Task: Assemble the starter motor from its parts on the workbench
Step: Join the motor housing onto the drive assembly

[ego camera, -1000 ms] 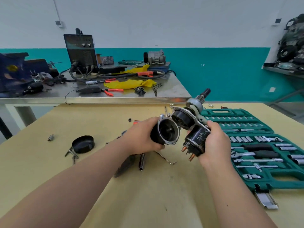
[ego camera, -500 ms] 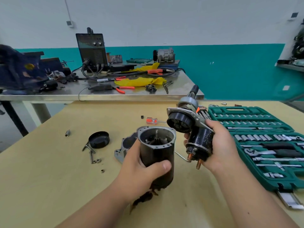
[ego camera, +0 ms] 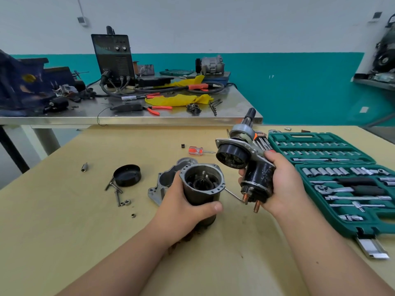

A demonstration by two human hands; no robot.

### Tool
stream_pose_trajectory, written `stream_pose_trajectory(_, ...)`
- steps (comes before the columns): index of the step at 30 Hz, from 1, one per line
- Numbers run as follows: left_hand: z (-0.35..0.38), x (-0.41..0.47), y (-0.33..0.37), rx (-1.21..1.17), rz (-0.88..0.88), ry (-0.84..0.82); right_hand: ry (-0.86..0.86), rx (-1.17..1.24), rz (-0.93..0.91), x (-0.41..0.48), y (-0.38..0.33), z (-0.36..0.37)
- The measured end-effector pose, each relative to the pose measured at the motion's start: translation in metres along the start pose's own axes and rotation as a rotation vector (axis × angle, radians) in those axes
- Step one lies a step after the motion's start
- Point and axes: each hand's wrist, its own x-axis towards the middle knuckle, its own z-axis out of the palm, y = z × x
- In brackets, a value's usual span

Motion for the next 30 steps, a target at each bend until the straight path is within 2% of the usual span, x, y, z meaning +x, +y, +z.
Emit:
stream_pose_trajectory(3,-0.012,0.001,0.005,0.029,-0.044,-0.075,-0.004,0.013,0.022,-0.002,0.001,0.001)
stream_pose_trajectory(6,-0.029,-0.007,0.007,0.063,-0.026,-0.211,-0.009,0.014,0.036,-0.001,0.000,0.001)
stream_pose_trajectory(8,-0.031,-0.014,0.009,0.114,0.012,-0.230,-0.004,0.022,0.047,-0.001,-0.001,0.001)
stream_pose_trajectory(12,-0.015,-0.016,0.012,0.172,0.101,-0.055,-0.008,0.017,0.056,-0.003,0.000,0.003)
stream_pose_trajectory(16,-0.002,-0.008,0.010,0.172,0.020,0.101,-0.024,-0.063,0.006,-0.009,-0.001,0.008)
stream_pose_trajectory(19,-0.005,0.000,0.006,0.149,-0.035,0.091,-0.008,-0.155,-0.108,-0.015,-0.001,0.014)
stream_pose_trajectory(23,-0.014,0.000,0.006,0.150,-0.036,-0.035,0.071,-0.348,-0.404,-0.028,-0.001,0.026)
stream_pose_trajectory(27,-0.011,-0.008,0.012,0.194,0.029,-0.112,0.006,-0.624,-0.691,-0.041,-0.001,0.033)
stream_pose_trajectory(30,-0.011,-0.010,0.012,0.186,0.071,-0.096,-0.053,-0.692,-0.763,-0.044,0.001,0.034)
